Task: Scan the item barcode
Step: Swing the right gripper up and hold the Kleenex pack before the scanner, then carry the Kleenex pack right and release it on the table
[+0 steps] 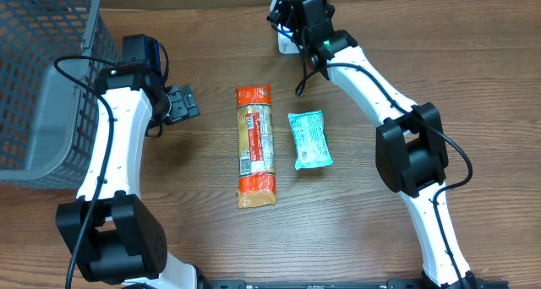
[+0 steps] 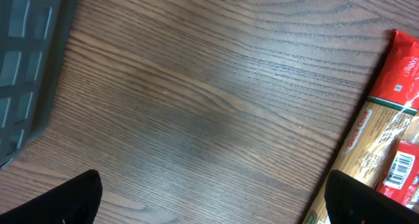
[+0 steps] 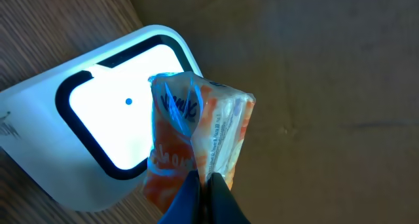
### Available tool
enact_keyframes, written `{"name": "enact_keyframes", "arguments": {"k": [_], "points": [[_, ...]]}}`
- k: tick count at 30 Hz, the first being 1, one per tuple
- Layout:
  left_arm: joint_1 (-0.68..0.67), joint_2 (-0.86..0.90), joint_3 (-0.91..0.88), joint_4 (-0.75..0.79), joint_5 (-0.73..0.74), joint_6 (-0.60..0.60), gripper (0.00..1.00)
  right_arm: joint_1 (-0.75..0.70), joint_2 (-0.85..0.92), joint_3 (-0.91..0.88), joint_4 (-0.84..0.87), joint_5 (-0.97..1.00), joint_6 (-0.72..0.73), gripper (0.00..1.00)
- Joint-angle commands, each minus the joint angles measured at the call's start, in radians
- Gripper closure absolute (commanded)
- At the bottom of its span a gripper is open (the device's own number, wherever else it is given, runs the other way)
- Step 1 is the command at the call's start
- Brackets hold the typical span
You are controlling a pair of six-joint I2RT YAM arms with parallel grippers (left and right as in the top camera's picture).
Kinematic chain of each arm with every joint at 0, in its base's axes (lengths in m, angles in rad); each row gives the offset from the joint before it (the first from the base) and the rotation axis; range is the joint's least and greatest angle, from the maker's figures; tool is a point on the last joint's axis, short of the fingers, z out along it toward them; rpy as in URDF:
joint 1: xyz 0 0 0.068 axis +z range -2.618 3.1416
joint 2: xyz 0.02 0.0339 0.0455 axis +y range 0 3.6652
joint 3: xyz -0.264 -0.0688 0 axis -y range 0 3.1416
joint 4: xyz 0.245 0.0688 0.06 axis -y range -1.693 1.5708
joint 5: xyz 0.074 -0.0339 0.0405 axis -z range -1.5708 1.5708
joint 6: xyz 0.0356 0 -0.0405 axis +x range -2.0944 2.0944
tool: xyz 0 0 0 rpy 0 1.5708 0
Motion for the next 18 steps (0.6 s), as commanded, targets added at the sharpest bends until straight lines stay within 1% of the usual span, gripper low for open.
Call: {"name": "enact_keyframes", "arguments": {"k": [1,3,6,11,14,18], "points": [[0.003,-0.006,0.009,0.001,-0.009,0.022,0.00,0.005,0.004,0.017,0.007,-0.011,0.021,0.96],[0.003,-0.006,0.009,0.002,-0.009,0.022,0.00,0.004,0.004,0.017,0.014,-0.002,0.056,0.96],[0.003,-0.006,0.009,0.001,-0.009,0.023,0.00,0.004,-0.019,0.024,0.026,0.072,0.213,0.96],[0.003,-0.006,0.009,0.001,-0.009,0.022,0.00,0.003,-0.143,0.025,-0.068,0.008,0.345,0.96],[0.003,-0.006,0.009,0.002,-0.009,0.022,0.00,-0.002,-0.246,0.025,-0.151,0.008,0.455,0.96],[0.003,-0.006,0.009,0.001,-0.009,0.022,0.00,-0.023,-0.391,0.025,-0.361,0.007,0.643,0.96]]}}
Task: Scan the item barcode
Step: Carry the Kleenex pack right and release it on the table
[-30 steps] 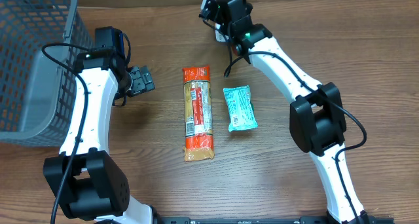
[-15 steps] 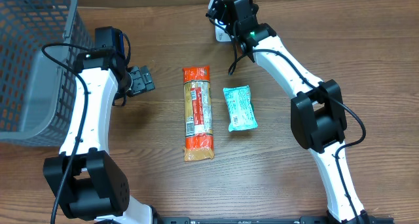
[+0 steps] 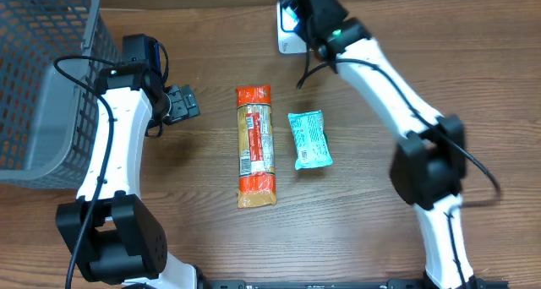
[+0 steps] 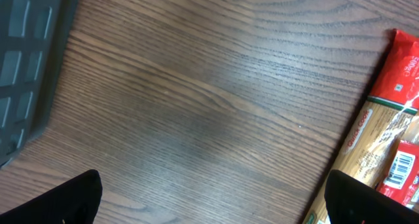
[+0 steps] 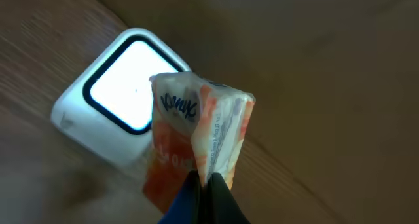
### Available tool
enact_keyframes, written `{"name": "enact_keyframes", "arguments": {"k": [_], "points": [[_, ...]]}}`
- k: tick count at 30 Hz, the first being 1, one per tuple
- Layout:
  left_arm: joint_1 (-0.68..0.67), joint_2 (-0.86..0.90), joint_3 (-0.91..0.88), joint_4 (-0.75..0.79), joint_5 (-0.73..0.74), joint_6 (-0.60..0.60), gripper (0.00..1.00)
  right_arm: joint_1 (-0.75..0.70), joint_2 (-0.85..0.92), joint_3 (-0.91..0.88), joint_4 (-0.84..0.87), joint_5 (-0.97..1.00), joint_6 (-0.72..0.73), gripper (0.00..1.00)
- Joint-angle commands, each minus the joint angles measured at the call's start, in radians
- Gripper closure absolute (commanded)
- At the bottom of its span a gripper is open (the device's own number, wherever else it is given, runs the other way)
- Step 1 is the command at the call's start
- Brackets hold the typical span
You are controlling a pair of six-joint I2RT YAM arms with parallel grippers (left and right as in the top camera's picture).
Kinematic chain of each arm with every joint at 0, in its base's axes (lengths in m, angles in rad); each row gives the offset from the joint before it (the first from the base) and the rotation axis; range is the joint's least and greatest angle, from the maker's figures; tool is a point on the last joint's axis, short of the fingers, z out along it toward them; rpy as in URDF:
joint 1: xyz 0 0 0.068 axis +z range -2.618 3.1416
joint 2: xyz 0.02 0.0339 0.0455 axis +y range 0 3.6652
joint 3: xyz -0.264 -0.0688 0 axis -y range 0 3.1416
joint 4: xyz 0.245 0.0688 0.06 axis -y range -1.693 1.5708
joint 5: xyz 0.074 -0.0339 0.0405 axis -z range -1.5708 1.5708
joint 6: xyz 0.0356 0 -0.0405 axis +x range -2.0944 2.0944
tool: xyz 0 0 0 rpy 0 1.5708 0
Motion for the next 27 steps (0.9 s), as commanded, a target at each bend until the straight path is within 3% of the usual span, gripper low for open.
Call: {"name": "enact_keyframes", "arguments": {"k": [1,6,11,13,17,25,27], "points": [[0.003,-0.006,0.009,0.002,-0.009,0.023,0.00,-0.036,-0.214,0.026,-0.122,0.001,0.261,0.96],[0.003,-0.006,0.009,0.002,-0.009,0.023,0.00,-0.133,-0.315,0.026,-0.473,-0.101,0.470,0.96],[0.003,-0.006,0.009,0.002,-0.009,0.023,0.00,-0.325,-0.314,-0.044,-0.777,-0.394,0.492,0.96],[0.003,-0.006,0.009,0.002,-0.009,0.023,0.00,-0.378,-0.314,-0.129,-0.805,-0.397,0.491,0.96],[0.003,-0.006,0.009,0.002,-0.009,0.023,0.00,-0.460,-0.314,-0.320,-0.760,-0.380,0.501,0.96],[0.003,-0.006,0.009,0.002,-0.009,0.023,0.00,-0.565,-0.314,-0.657,-0.483,-0.380,0.513,0.95],[0.003,-0.006,0.009,0.002,-0.009,0.023,0.00,-0.566,-0.314,-0.700,-0.433,-0.380,0.513,0.90]]}}
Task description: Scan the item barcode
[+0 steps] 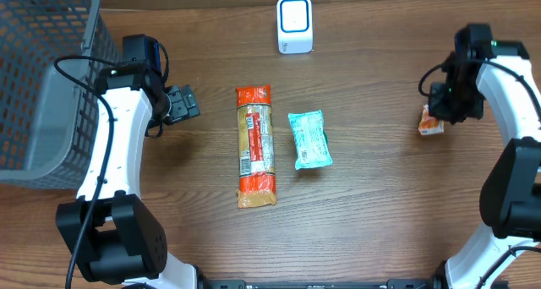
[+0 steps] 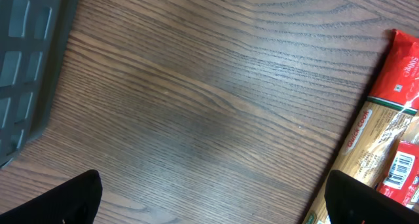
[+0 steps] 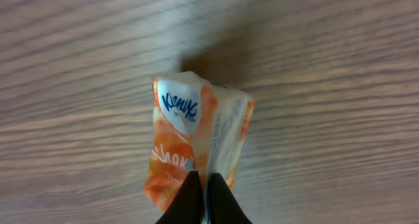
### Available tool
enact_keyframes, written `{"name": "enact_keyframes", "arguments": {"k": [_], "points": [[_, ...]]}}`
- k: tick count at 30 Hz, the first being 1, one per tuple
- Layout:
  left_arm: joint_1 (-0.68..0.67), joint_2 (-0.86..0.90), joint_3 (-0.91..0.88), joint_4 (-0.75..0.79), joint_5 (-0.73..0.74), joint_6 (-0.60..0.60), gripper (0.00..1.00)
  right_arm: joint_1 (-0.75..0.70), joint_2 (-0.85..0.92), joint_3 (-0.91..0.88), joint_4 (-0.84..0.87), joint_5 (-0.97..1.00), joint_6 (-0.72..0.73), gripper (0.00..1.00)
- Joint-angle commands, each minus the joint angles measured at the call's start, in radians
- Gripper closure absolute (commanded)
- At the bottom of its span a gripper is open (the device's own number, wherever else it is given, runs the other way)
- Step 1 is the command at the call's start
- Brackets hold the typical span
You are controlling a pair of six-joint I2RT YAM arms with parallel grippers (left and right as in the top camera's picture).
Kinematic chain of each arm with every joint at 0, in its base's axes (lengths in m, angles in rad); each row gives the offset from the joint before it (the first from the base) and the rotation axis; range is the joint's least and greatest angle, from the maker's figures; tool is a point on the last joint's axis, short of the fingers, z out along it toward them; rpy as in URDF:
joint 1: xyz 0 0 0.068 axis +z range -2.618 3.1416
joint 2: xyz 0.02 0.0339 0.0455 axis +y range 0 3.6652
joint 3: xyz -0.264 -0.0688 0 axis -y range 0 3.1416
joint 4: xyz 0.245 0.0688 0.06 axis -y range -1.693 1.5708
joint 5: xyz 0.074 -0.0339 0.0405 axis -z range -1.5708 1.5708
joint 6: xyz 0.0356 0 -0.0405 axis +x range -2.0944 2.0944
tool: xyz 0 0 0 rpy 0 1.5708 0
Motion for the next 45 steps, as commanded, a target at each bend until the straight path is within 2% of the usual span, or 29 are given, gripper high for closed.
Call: {"name": "enact_keyframes", "arguments": {"k": [1,3,4,6,7,8,9,12,17,24,28,32,41,45], "points": [[0.003,-0.006,0.009,0.001,-0.009,0.022,0.00,-0.001,-0.013,-0.064,0.064,-0.017,0.010,0.88],[0.003,-0.006,0.009,0.001,-0.009,0.022,0.00,-0.001,-0.013,-0.083,0.087,-0.017,0.010,0.84],[0.003,-0.006,0.009,0.002,-0.009,0.023,0.00,-0.001,-0.013,-0.087,0.092,-0.016,0.010,0.77],[0.003,-0.006,0.009,0.002,-0.009,0.023,0.00,-0.001,-0.013,-0.092,0.091,-0.010,0.010,0.59],[0.003,-0.006,0.009,0.002,-0.009,0.023,0.00,-0.001,-0.013,-0.093,0.090,-0.008,0.010,0.37],[0.003,-0.006,0.009,0.002,-0.009,0.023,0.00,-0.001,-0.013,-0.094,0.090,-0.003,0.010,0.22],[0.003,-0.006,0.009,0.001,-0.009,0.023,0.00,-0.001,-0.013,-0.094,0.090,-0.002,0.010,0.18],[0.003,-0.006,0.009,0.002,-0.009,0.023,0.00,-0.001,-0.021,-0.079,0.078,-0.030,0.014,0.18],[0.002,-0.006,0.009,0.001,-0.009,0.022,0.00,0.024,-0.092,-0.011,0.008,-0.208,0.002,0.20],[0.002,-0.006,0.009,0.002,-0.009,0.023,0.00,0.143,-0.202,-0.003,0.009,-0.444,-0.074,0.19],[0.002,-0.006,0.009,0.002,-0.009,0.022,0.00,0.242,-0.190,-0.014,0.069,-0.447,-0.069,0.18],[0.002,-0.006,0.009,0.002,-0.009,0.023,0.00,0.340,-0.169,-0.052,0.176,-0.447,-0.069,0.08],[0.002,-0.006,0.009,0.001,-0.009,0.023,0.00,0.459,-0.158,-0.139,0.353,-0.450,-0.066,0.09],[0.002,-0.006,0.009,0.002,-0.009,0.023,0.00,0.484,-0.158,-0.190,0.415,-0.450,-0.066,0.18]]}}
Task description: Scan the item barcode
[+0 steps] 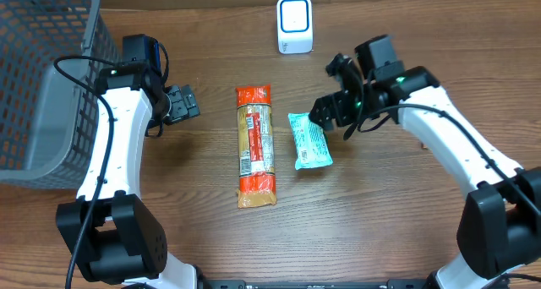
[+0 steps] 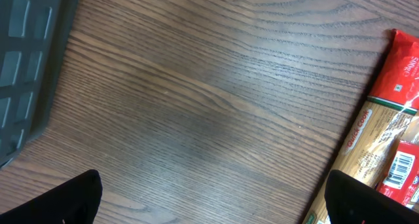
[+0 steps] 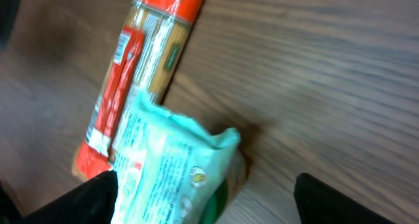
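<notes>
A teal snack packet (image 1: pixel 309 139) lies at mid-table, right of a long red pasta pack (image 1: pixel 255 145). My right gripper (image 1: pixel 330 110) hangs open just over the packet's far end. In the right wrist view the packet (image 3: pixel 163 165) fills the space between the spread black fingers (image 3: pixel 91 198), with the gripper (image 3: pixel 209 201) around its end and the pasta pack (image 3: pixel 141 60) beyond. The white scanner (image 1: pixel 294 24) stands at the back edge. My left gripper (image 1: pixel 182 103) is open over bare wood, left of the pasta pack (image 2: pixel 386 145). No orange tissue pack shows in any view.
A grey mesh basket (image 1: pixel 42 78) fills the table's left side, and its wall (image 2: pixel 26 60) shows in the left wrist view. The right arm (image 1: pixel 439 137) stretches across the right half of the table.
My right gripper was shut on the orange tissue pack low over the table's right side. Now it is open at the teal packet's far end, without the pack. The left arm has not moved.
My right gripper held the orange tissue pack in front of the lit scanner, then a little farther from it. Then it held the pack low at the table's right side. Now it is open over the teal packet. The left arm stayed still throughout.
</notes>
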### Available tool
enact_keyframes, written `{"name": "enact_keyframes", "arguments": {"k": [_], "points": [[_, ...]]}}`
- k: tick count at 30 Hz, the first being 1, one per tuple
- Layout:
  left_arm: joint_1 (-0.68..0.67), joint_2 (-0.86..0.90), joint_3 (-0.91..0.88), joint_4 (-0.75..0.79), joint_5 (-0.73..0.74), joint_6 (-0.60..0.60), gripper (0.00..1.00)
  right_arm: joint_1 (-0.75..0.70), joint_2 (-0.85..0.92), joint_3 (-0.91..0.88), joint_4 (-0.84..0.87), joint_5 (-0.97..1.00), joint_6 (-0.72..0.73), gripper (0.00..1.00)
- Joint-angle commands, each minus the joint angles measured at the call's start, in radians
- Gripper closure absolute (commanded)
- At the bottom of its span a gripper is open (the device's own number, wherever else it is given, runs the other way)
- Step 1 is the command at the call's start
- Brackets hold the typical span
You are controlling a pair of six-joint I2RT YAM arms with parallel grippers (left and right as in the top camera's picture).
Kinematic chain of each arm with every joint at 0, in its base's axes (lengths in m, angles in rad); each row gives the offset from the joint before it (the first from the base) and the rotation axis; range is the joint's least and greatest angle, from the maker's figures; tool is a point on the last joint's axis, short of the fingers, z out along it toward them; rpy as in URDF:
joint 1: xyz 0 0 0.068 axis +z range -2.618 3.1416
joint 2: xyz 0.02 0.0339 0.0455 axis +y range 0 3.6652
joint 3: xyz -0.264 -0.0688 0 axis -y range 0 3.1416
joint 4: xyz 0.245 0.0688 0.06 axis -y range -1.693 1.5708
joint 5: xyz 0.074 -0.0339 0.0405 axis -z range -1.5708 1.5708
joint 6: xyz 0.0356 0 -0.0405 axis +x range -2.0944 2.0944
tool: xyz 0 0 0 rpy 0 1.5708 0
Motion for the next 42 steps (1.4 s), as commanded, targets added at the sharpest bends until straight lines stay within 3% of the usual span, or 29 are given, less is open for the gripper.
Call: {"name": "enact_keyframes", "arguments": {"k": [1,11,14,17,20,26,33,38,42], "points": [[0.002,-0.006,0.009,0.002,-0.009,0.023,0.00,0.021,0.004,-0.052,0.050,-0.010,-0.003,0.22],[0.002,-0.006,0.009,0.001,-0.009,0.023,0.00,0.023,0.004,-0.164,0.199,-0.022,0.080,0.39],[0.002,-0.006,0.009,0.001,-0.009,0.023,0.00,0.023,0.004,-0.169,0.211,-0.052,0.080,0.56],[0.002,-0.006,0.009,0.002,-0.009,0.023,0.00,0.023,0.004,-0.169,0.212,-0.055,0.080,0.83],[0.002,-0.006,0.009,0.001,-0.009,0.022,0.00,0.018,-0.001,-0.166,0.211,-0.055,0.080,0.96],[0.002,-0.006,0.009,0.002,-0.009,0.023,0.00,-0.021,-0.085,-0.165,0.209,-0.117,0.084,0.96],[0.002,-0.006,0.009,0.002,-0.009,0.023,0.00,-0.169,-0.186,-0.166,0.127,-0.116,0.147,0.96],[0.002,-0.006,0.009,0.002,-0.009,0.022,0.00,-0.216,-0.163,-0.183,0.045,0.053,0.147,0.96],[0.002,-0.006,0.009,0.002,-0.009,0.022,0.00,-0.216,-0.152,-0.251,0.081,0.142,0.147,0.96]]}}
